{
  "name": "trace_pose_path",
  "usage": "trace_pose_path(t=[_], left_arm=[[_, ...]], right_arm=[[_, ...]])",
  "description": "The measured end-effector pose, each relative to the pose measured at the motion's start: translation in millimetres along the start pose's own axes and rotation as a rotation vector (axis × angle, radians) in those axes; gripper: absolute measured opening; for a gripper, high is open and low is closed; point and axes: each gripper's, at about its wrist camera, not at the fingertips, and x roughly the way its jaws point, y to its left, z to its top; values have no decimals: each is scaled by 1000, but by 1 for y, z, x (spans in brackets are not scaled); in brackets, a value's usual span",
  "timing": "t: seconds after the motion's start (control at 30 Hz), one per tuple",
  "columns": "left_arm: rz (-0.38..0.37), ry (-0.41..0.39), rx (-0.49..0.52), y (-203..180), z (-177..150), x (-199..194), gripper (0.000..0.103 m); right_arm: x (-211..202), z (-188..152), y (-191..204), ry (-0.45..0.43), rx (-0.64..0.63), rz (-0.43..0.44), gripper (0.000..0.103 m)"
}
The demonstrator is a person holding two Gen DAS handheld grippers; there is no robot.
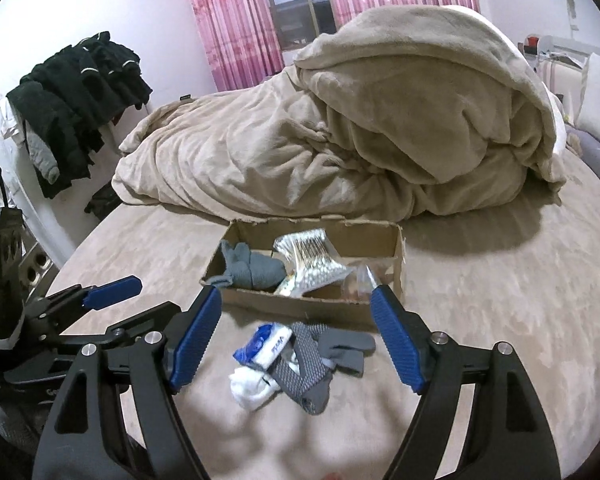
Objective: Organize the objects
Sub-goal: 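Grasp the white Vinda tube with the left tool while the right tool grasps the dotted work gloves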
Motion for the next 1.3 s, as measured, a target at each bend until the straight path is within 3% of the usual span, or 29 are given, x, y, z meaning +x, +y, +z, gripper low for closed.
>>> trace_pose_path(t=[0.3, 0.8, 1.1, 1.3], left_arm=[[13, 78, -15, 7, -29, 22, 76], [-10, 173, -26, 8, -61, 80, 76], [-84, 155, 21, -3, -60, 99, 76], [-116, 173, 1, -4, -50, 116, 76]], right_arm=[[13, -32, -17, 55, 19, -5, 80], [86, -72, -26, 200, 14, 16, 80], [110, -86, -42, 244, 52, 27, 80], [116, -89, -50, 251, 63, 33, 79]])
